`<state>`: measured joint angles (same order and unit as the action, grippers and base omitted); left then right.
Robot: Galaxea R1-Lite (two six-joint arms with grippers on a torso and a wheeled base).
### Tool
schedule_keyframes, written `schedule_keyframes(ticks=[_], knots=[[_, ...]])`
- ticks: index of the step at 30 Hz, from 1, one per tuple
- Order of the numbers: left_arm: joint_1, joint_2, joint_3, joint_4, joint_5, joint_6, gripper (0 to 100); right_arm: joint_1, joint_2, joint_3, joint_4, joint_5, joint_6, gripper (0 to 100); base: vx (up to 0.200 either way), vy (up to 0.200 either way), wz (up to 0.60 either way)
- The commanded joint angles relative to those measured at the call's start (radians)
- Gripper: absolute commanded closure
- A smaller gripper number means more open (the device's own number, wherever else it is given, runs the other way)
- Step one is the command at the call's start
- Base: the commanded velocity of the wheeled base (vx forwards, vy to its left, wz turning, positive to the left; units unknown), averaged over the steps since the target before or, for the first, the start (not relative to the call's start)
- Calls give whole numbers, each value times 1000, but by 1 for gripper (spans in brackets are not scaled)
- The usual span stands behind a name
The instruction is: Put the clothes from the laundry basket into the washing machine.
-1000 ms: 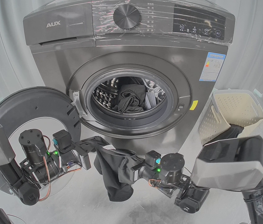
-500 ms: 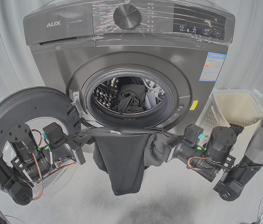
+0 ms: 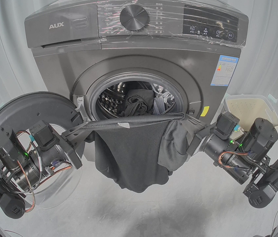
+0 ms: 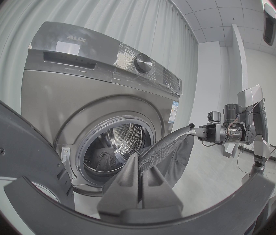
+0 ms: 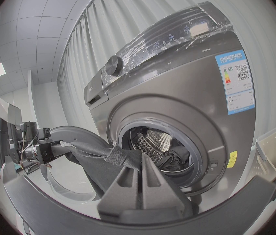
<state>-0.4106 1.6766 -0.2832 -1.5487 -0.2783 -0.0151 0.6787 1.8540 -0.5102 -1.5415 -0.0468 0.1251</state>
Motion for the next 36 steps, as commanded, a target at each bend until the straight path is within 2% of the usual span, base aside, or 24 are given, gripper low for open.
schedule_keyframes(ticks=[1, 5, 9, 21, 36], knots=[[1, -17, -11, -1, 2, 0, 100, -5, -19, -25, -2, -2, 2, 100, 0, 0, 0], [12, -37, -28, -1, 2, -2, 100, -8, -19, -33, -2, -8, 2, 100, 0, 0, 0], [12, -41, -48, -1, 31, -9, 100, -21, -15, -21, 0, -7, 2, 100, 0, 0, 0], [13, -41, -77, -1, 71, -11, 100, -47, -32, -21, 0, -8, -2, 100, 0, 0, 0], [29, -41, -93, 1, 74, -11, 100, -56, -49, -60, 0, -11, -9, 100, 0, 0, 0]])
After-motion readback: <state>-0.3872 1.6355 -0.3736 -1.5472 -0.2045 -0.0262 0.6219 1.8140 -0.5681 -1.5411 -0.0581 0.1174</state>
